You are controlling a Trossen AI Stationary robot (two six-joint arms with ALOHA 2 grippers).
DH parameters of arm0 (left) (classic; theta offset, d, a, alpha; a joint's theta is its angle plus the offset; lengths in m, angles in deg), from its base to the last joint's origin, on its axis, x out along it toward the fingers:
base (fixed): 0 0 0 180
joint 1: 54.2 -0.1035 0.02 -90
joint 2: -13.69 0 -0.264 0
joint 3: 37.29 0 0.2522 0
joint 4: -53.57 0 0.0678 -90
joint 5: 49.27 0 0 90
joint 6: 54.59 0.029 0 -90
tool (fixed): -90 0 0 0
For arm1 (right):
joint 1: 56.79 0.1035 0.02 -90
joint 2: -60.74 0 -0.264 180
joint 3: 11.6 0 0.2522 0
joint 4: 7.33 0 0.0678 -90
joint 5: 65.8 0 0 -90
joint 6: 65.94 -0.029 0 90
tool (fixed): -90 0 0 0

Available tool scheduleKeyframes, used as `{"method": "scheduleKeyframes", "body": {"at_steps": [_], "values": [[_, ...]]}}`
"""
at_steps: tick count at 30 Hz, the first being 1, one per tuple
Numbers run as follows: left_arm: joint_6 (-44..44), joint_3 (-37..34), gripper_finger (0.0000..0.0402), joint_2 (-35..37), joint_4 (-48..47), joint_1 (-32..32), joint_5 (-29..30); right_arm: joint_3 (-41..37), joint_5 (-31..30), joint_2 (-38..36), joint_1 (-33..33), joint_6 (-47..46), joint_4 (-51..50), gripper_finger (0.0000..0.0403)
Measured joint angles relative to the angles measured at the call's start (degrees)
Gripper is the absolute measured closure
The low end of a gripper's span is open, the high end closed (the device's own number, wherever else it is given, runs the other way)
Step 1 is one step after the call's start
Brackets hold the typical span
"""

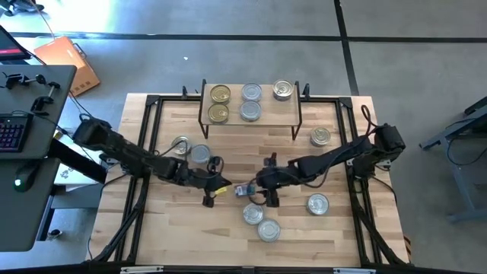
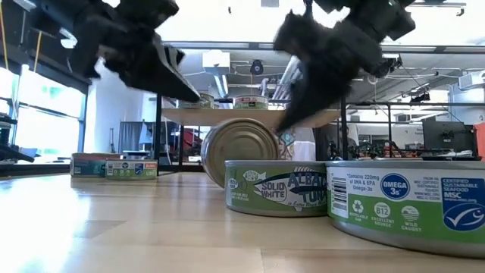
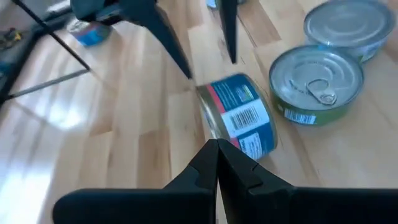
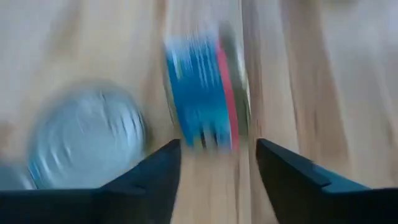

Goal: Stack canned seafood by type on shelf
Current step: Put the bottom blue tuna can on the shelf aligned with the other blue tuna can

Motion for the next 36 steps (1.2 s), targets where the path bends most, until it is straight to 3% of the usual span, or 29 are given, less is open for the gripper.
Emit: {"method": "scheduleKeyframes", "body": {"at_steps": [6,10,14,17,23,30,36], "values": [[-1.1,0.0,0.0401,4.8,-0.6,1.2,0.5,0.0,1.7,-0.1,-0.7,5.4,14.6,0.0288],[-2.3,-0.1,0.0401,4.4,-1.2,1.6,-1.3,0.0,1.5,-2.7,-0.7,5.1,6.9,0.0318],[-2.6,-0.1,0.0401,2.8,-1.7,1.4,-2.0,0.0,3.0,-3.6,-0.7,-0.7,-3.7,0.034],[-2.1,-0.1,0.0401,1.8,-0.9,0.7,-1.8,0.0,3.0,-1.6,-0.7,-2.3,-4.5,0.0357],[-2.0,-0.1,0.0401,2.7,-1.2,0.8,-1.6,0.0,2.6,3.6,-0.8,2.1,11.0,0.0395],[-3.6,-0.1,0.0401,6.0,-4.2,3.3,-0.2,0.0,2.3,4.1,-1.5,9.1,27.5,0.0398],[-19.6,-0.1,0.0402,7.0,-18.8,7.3,-3.1,0.0,0.6,3.3,-1.4,10.1,27.7,0.0385]]}}
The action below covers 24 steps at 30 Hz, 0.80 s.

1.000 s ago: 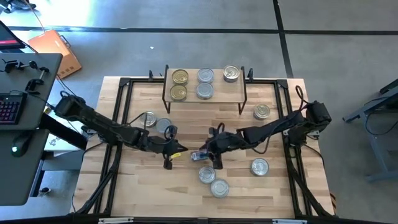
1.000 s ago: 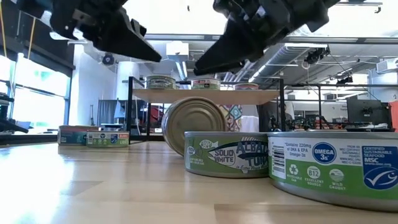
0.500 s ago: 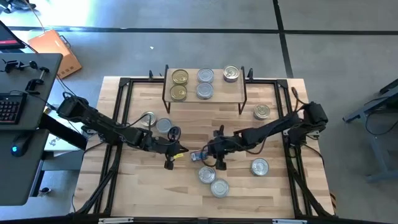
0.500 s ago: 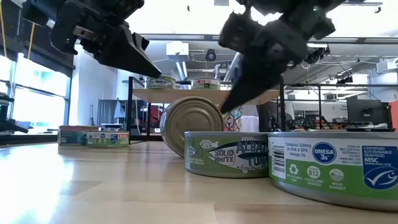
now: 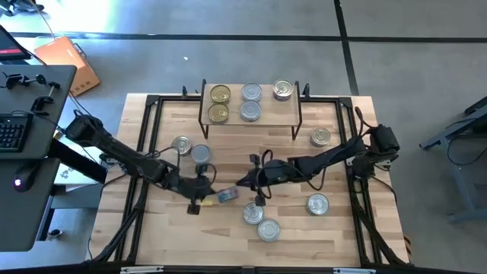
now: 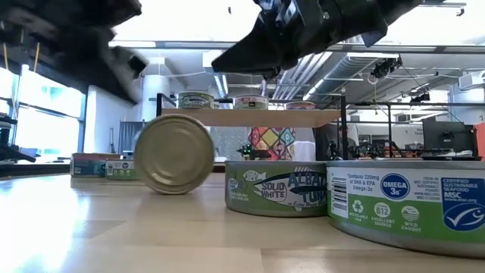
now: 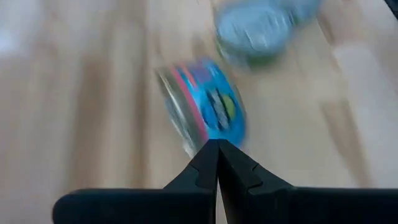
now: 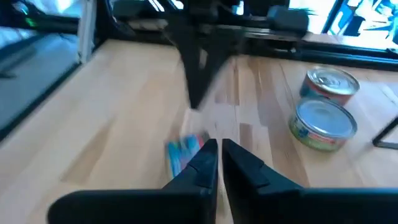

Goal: Stack canned seafood by type on shelf
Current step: Put the bottom blue tuna can on the shelf aligned with the other blue tuna can

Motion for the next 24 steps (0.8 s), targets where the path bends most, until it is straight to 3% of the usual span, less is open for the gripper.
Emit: {"method": "scheduleKeyframes", "body": {"at_steps": [3,6,15,19,24], "values": [[-6.6,-1.8,0.0401,-0.8,0.6,1.8,-3.5,0.0,-0.3,1.0,-0.3,1.7,-2.1,0.0348],[-8.4,-4.1,0.0402,-2.0,5.0,2.6,-3.2,0.0,2.6,2.6,-0.8,3.4,-2.4,0.0289],[-1.6,-7.0,0.0402,-3.5,14.4,-1.5,0.2,1.5,5.1,8.3,-2.8,5.9,-1.7,0.0093],[2.0,-7.0,0.0401,-3.4,16.9,-3.6,0.2,4.1,9.7,11.3,-3.6,5.9,-2.8,0.0059],[4.5,-7.0,0.0402,-3.4,20.1,-4.9,-0.1,6.9,12.3,13.3,-3.8,5.4,-3.5,0.0061]]}}
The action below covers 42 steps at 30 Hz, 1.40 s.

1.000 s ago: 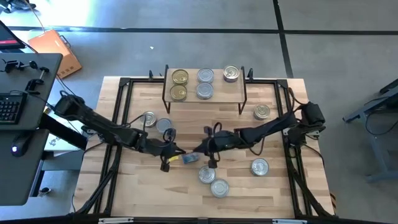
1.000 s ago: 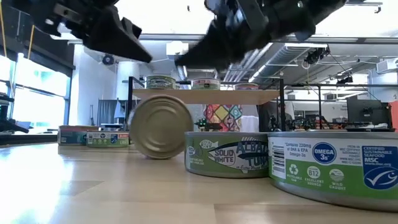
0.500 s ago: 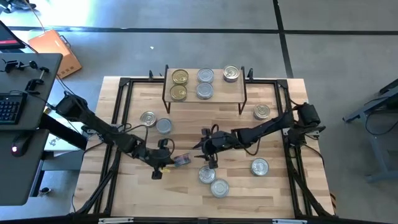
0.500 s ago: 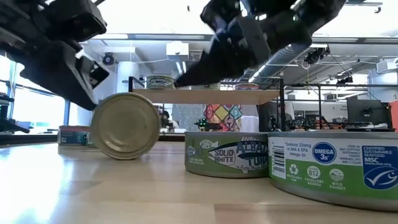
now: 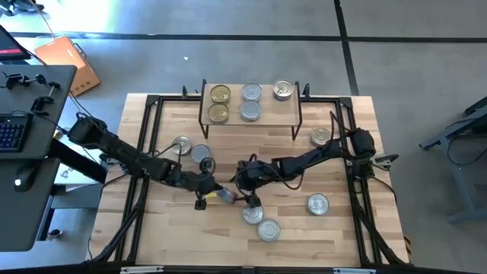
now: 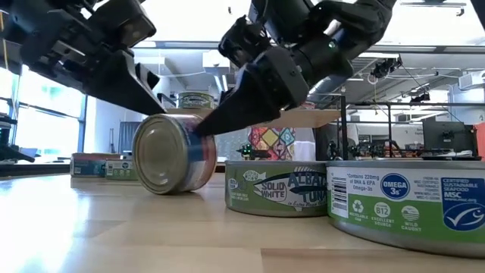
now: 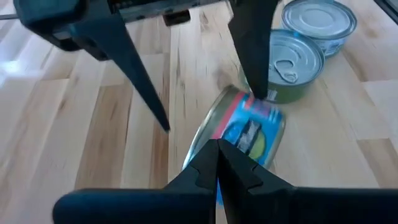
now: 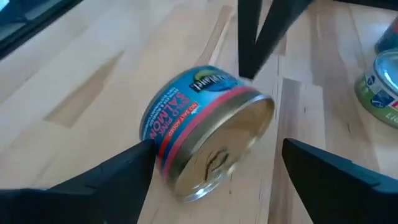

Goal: Stack canned seafood by type on shelf
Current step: Put the bottom blue tuna can on the shelf aligned with the other blue tuna can

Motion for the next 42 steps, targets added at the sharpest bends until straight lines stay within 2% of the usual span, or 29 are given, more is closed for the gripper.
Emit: {"method": "scheduleKeyframes", "body": {"at_steps": [5,10,13,17,20,23,27,30,34,42], "values": [[0.1,0.0,0.0402,-0.3,0.4,0.0,0.1,0.9,-3.2,-0.2,0.0,-4.7,-1.8,0.0065],[2.1,0.1,0.0401,0.0,0.8,1.1,0.9,3.9,-7.9,-1.4,-0.5,-5.5,-12.9,0.0066],[7.0,0.1,0.0401,1.4,3.3,3.1,6.0,5.7,-9.8,-2.9,-1.0,-5.5,-20.9,0.0066],[9.0,0.6,0.0402,4.6,0.9,5.8,10.7,6.2,-10.9,-6.4,-0.6,-4.2,-22.7,0.0066],[4.1,0.8,0.0402,7.4,-3.8,7.9,11.1,6.2,-9.1,-6.6,0.5,-0.7,-22.0,0.0066],[-4.9,0.7,0.0402,8.5,-10.5,9.5,7.8,6.1,-6.7,-5.5,1.1,4.9,-20.2,0.0066],[-17.8,0.7,0.0401,7.4,-16.9,11.4,5.3,6.1,-4.1,-2.7,1.3,10.7,-17.1,0.0066],[-21.7,-0.3,0.0401,5.0,-16.3,11.8,5.2,6.1,-2.8,-0.5,1.1,12.1,-12.5,0.0066],[-17.5,-1.4,0.0401,1.2,-9.3,10.3,5.4,6.1,-3.1,0.9,0.8,12.6,-9.5,0.0066],[1.8,-2.0,0.0401,-2.8,5.1,2.7,6.7,6.1,-2.6,0.8,0.2,16.6,-9.2,0.0066]]}}
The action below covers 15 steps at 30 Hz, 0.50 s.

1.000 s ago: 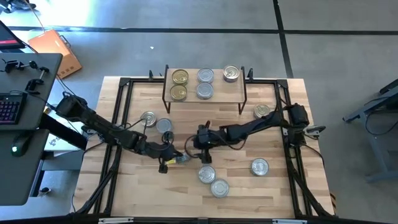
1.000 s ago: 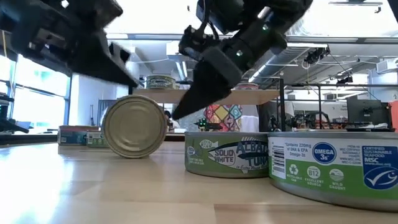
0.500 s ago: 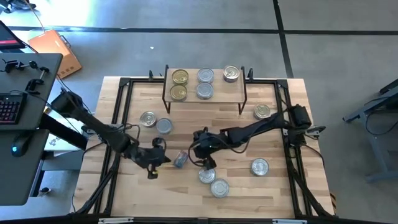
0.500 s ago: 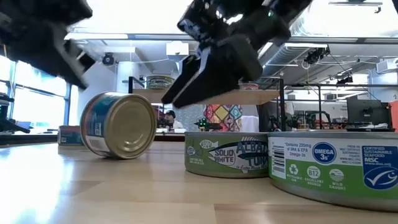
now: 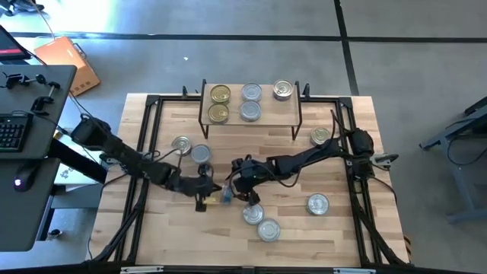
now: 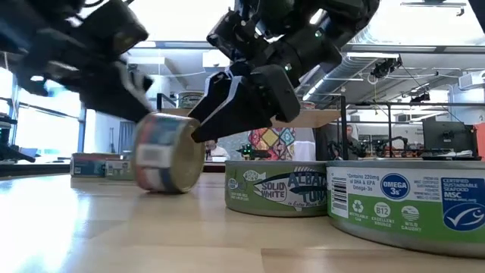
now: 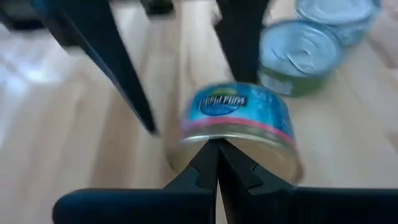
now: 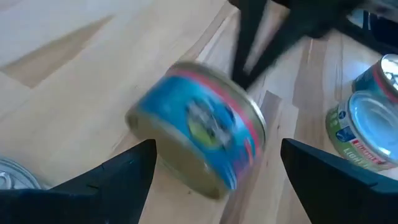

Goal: Stack canned seafood by type on shelf
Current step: Put the bottom blue tuna can on the shelf aligned with the other blue tuna can

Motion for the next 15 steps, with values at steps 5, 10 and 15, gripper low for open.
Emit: {"method": "scheduleKeyframes", "body": {"at_steps": [5,10,15], "values": [[7.4,0.0,0.0401,0.8,0.9,-3.1,0.0,0.0,0.2,0.0,0.0,2.2,0.0,0.0066],[3.8,0.0,0.0401,3.6,-5.0,-3.3,-3.0,0.0,0.2,0.0,-0.2,3.0,-0.2,0.0066],[-4.1,0.0,0.0401,4.5,-13.3,-1.5,-4.5,0.0,0.2,0.0,-0.2,2.1,-2.2,0.0066]]}}
